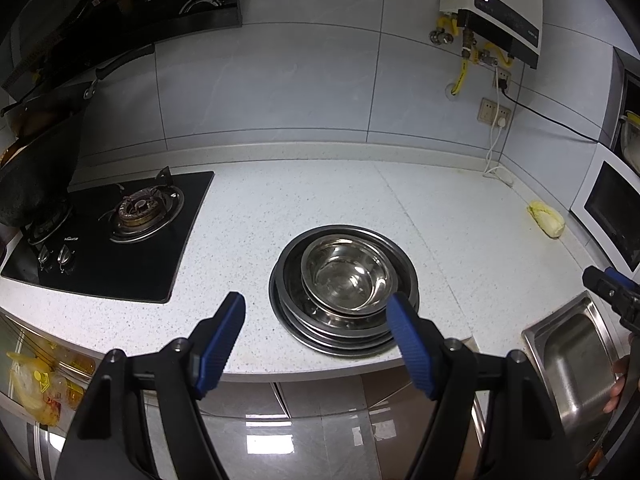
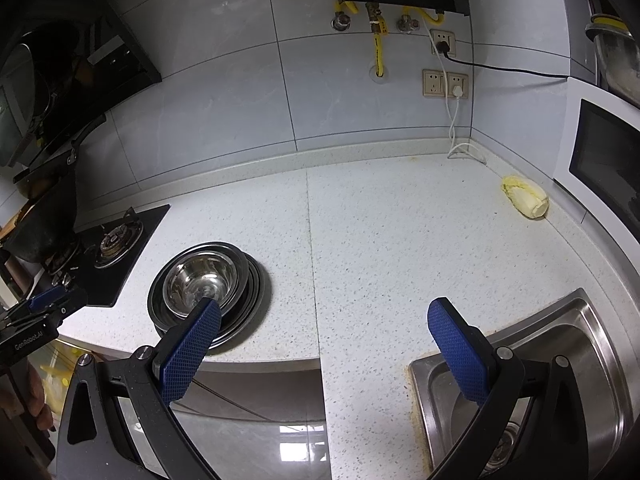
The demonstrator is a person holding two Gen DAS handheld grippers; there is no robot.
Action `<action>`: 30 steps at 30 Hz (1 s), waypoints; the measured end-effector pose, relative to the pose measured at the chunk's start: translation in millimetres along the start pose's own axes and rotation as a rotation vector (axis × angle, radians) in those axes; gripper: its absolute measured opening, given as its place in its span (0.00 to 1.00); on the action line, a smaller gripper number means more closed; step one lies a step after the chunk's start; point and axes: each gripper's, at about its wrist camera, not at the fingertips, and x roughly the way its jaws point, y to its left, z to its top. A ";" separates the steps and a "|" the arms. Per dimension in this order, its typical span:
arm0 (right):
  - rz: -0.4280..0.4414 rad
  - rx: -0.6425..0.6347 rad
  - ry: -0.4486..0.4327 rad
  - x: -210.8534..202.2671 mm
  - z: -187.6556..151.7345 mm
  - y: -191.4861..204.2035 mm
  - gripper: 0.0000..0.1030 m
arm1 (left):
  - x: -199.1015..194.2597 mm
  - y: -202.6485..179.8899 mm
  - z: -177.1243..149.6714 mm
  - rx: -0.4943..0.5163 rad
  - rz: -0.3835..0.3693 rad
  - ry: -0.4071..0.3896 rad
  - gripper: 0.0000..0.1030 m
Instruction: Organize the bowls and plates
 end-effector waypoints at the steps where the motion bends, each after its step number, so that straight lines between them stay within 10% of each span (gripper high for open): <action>1: -0.002 0.000 -0.003 -0.7 0.7 -0.4 0.99 | 0.3 -0.5 0.5 0.000 0.000 -0.002 0.70; 30: -0.006 -0.020 0.010 9.9 9.2 -4.1 0.99 | 15.4 -6.7 8.5 0.009 0.031 0.003 0.70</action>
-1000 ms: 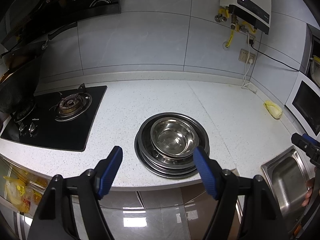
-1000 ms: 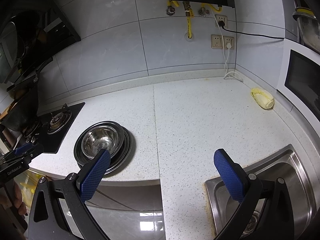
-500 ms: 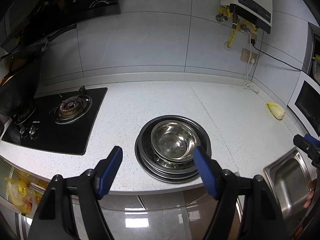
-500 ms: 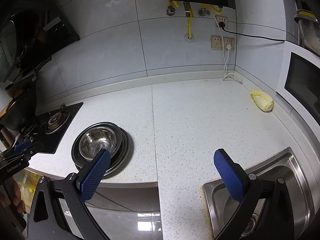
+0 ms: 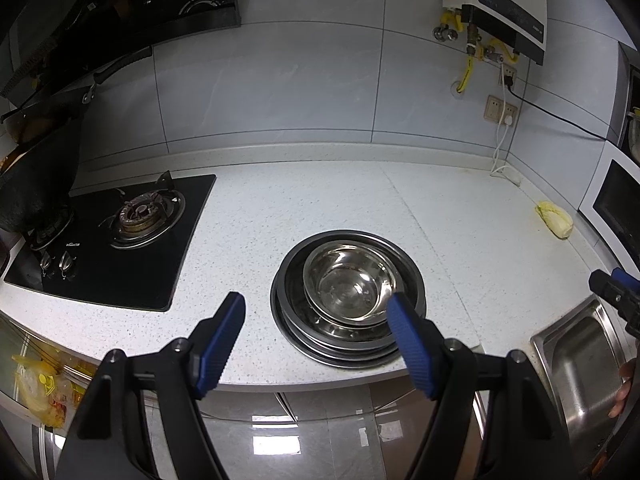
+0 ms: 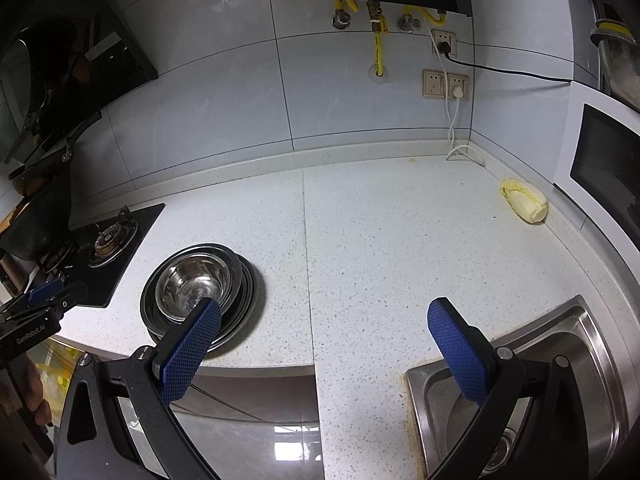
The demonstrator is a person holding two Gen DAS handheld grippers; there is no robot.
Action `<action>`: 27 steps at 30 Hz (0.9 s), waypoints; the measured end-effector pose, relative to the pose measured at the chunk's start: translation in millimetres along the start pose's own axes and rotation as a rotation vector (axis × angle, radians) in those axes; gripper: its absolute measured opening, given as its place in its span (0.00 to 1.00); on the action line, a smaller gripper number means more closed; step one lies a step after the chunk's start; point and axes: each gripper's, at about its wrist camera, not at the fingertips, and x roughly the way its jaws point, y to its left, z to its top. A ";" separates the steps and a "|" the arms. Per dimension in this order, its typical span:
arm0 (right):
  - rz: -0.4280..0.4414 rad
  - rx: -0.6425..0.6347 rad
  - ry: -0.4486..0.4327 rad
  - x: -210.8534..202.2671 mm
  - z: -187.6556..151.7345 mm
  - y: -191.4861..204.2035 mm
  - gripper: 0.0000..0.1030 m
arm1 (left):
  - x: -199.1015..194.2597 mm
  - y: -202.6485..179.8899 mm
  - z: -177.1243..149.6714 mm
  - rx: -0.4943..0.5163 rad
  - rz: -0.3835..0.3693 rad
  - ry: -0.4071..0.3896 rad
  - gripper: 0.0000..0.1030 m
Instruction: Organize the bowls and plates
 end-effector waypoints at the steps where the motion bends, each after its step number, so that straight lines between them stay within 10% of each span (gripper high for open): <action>1: 0.000 0.000 0.000 0.0 -0.2 -0.1 0.99 | -0.2 0.0 -0.3 0.000 0.000 0.000 0.70; 27: -0.014 0.016 -0.023 -9.1 1.6 -10.0 0.99 | 4.6 -27.3 5.6 0.054 -0.034 -0.015 0.70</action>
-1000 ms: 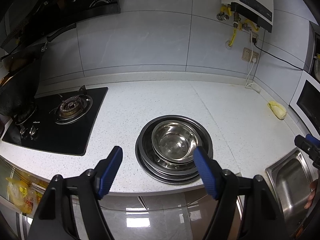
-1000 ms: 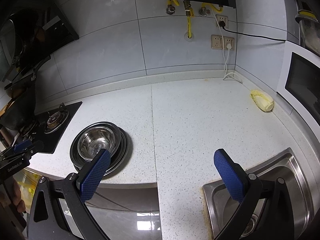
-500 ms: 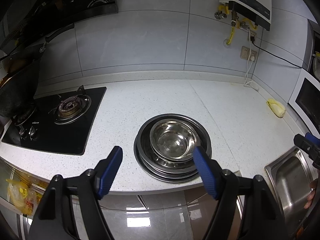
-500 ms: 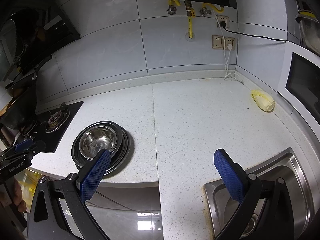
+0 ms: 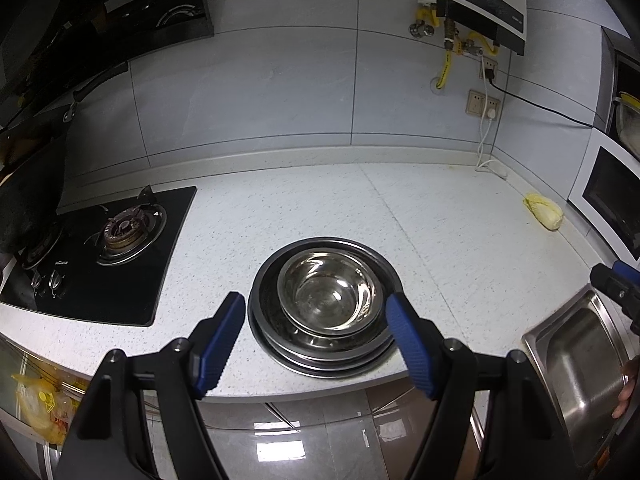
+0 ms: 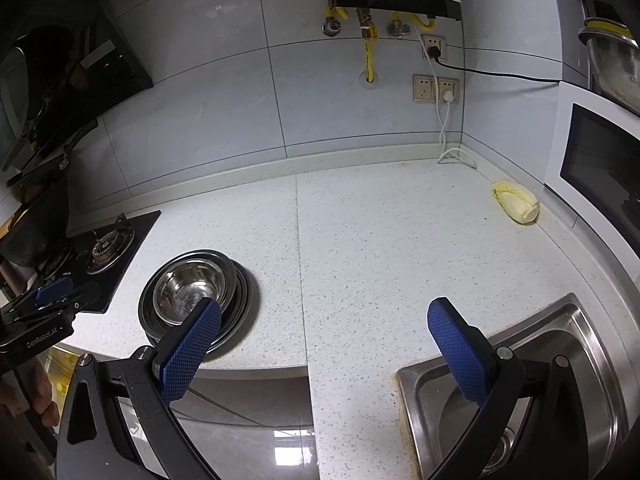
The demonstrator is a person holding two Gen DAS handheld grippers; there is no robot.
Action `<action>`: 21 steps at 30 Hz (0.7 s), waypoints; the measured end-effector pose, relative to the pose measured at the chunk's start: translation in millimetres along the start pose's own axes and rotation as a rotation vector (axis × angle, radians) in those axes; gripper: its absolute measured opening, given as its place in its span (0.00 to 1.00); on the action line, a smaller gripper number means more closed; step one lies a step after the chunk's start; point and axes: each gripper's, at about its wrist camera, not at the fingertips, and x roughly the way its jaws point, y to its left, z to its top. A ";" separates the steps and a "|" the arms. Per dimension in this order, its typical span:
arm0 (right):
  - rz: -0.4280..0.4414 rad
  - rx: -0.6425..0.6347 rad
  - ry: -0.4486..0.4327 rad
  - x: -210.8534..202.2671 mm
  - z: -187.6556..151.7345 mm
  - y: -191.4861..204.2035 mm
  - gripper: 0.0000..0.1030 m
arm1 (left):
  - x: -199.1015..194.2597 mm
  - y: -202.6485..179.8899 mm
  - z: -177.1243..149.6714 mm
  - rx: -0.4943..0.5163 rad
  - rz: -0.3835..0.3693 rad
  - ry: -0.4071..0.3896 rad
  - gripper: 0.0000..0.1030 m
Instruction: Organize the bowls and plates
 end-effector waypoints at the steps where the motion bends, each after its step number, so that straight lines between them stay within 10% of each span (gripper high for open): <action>1: -0.003 0.003 -0.003 -0.7 0.7 -1.3 0.99 | 0.5 -0.9 1.0 0.001 -0.003 -0.001 0.70; 21: -0.007 0.009 -0.027 -3.3 5.2 -4.2 0.99 | 2.6 -4.3 4.7 0.004 -0.009 -0.005 0.70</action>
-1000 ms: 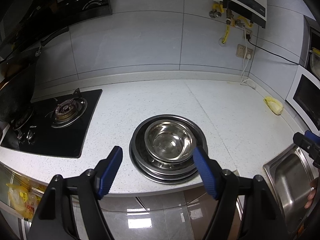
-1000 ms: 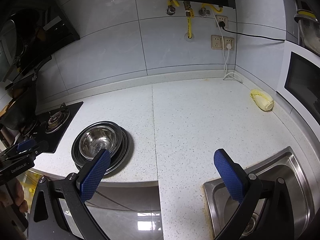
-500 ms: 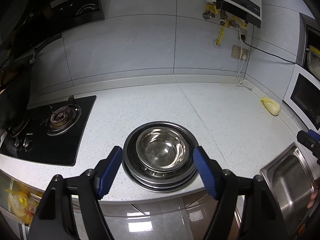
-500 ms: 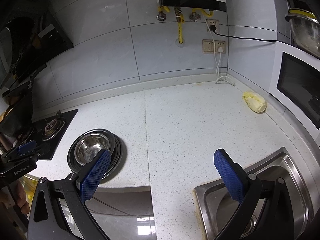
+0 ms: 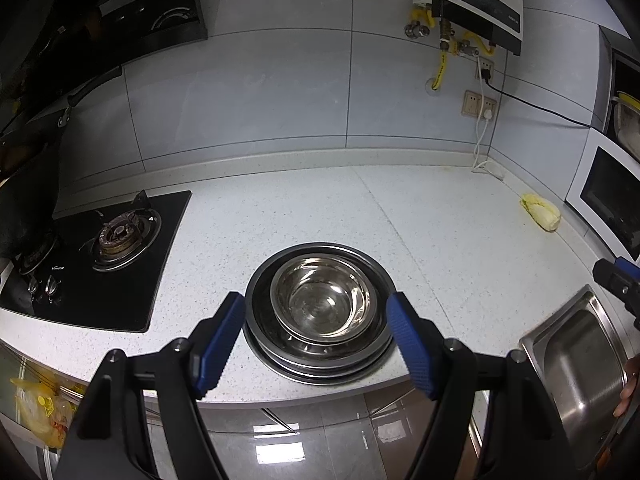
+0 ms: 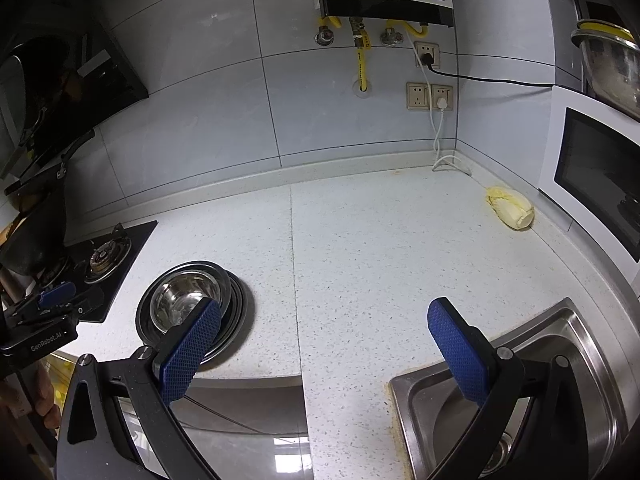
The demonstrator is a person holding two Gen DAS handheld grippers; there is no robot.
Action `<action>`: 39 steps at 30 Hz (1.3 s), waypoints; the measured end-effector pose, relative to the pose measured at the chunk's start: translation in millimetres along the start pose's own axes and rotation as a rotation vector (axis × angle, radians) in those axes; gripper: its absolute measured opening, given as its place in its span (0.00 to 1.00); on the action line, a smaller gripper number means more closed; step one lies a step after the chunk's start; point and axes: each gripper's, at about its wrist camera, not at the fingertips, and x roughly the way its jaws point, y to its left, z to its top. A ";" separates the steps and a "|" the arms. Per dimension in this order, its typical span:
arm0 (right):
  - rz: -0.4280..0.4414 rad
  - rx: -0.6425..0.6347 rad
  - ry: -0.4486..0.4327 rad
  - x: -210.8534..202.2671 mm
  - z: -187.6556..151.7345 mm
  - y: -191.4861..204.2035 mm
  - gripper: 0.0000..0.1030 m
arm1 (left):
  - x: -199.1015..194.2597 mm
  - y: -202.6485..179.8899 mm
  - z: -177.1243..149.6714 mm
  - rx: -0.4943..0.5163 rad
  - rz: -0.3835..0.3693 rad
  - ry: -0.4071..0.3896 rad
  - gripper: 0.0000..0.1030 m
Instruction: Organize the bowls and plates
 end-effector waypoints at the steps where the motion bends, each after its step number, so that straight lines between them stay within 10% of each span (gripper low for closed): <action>1: 0.001 -0.001 0.000 0.1 -0.1 0.9 0.99 | 0.2 0.5 0.0 -0.002 0.000 0.001 0.70; 39: 0.019 -0.009 0.015 3.5 -3.2 3.5 0.99 | -3.7 8.7 -6.8 -0.022 0.005 0.015 0.70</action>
